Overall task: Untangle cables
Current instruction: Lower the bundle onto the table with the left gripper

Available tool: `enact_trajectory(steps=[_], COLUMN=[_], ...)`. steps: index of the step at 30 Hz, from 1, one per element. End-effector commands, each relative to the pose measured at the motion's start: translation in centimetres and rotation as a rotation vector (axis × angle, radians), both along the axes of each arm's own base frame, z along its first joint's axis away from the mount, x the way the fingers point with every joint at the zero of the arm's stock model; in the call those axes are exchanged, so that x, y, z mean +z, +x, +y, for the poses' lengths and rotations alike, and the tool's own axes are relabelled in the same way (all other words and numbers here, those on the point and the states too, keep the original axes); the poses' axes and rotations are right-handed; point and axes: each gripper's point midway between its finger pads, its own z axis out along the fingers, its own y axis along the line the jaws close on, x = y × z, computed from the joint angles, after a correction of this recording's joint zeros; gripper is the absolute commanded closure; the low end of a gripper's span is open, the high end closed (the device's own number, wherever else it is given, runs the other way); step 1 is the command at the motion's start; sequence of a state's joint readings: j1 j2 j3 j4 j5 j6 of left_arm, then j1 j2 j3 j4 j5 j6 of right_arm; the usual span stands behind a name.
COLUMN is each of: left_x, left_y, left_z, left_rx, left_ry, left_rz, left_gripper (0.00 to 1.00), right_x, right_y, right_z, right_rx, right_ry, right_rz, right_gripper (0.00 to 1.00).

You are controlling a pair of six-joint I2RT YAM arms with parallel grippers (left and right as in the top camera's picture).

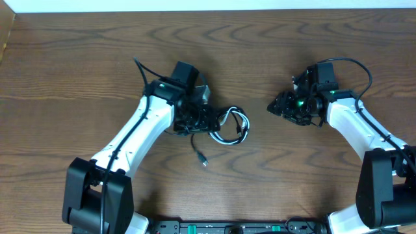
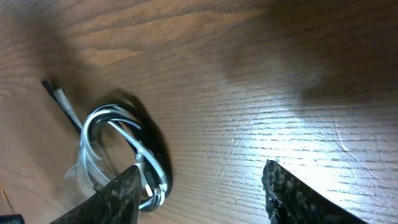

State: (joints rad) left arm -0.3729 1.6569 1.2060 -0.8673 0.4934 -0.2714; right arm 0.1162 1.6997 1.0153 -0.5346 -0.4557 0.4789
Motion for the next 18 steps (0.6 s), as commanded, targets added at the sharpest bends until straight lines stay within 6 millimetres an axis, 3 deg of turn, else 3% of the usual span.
enact_trajectory(steps=[1, 5, 9, 13, 18], left_x=[1.7, 1.9, 0.7, -3.1, -6.0], left_y=[2.4, 4.2, 5.5, 5.3, 4.4], left_z=[1.1, 0.2, -0.7, -1.6, -1.4], left_rx=[0.026, 0.023, 0.055, 0.05, 0.062], left_ry=[0.028, 0.0, -0.013, 0.017, 0.059], left_rz=[-0.085, -0.157, -0.158, -0.073, 0.023], left_gripper=[0.34, 0.34, 0.35, 0.4, 0.46], right_x=[0.3, 0.3, 0.3, 0.3, 0.4], right_y=[0.4, 0.4, 0.6, 0.6, 0.6], right_z=[-0.1, -0.1, -0.2, -0.1, -0.1], right_rx=[0.016, 0.015, 0.014, 0.015, 0.017], right_ry=[-0.006, -0.008, -0.012, -0.009, -0.005], right_rz=[-0.02, -0.023, -0.032, -0.032, -0.032], right_gripper=[0.39, 0.37, 0.36, 0.34, 0.32])
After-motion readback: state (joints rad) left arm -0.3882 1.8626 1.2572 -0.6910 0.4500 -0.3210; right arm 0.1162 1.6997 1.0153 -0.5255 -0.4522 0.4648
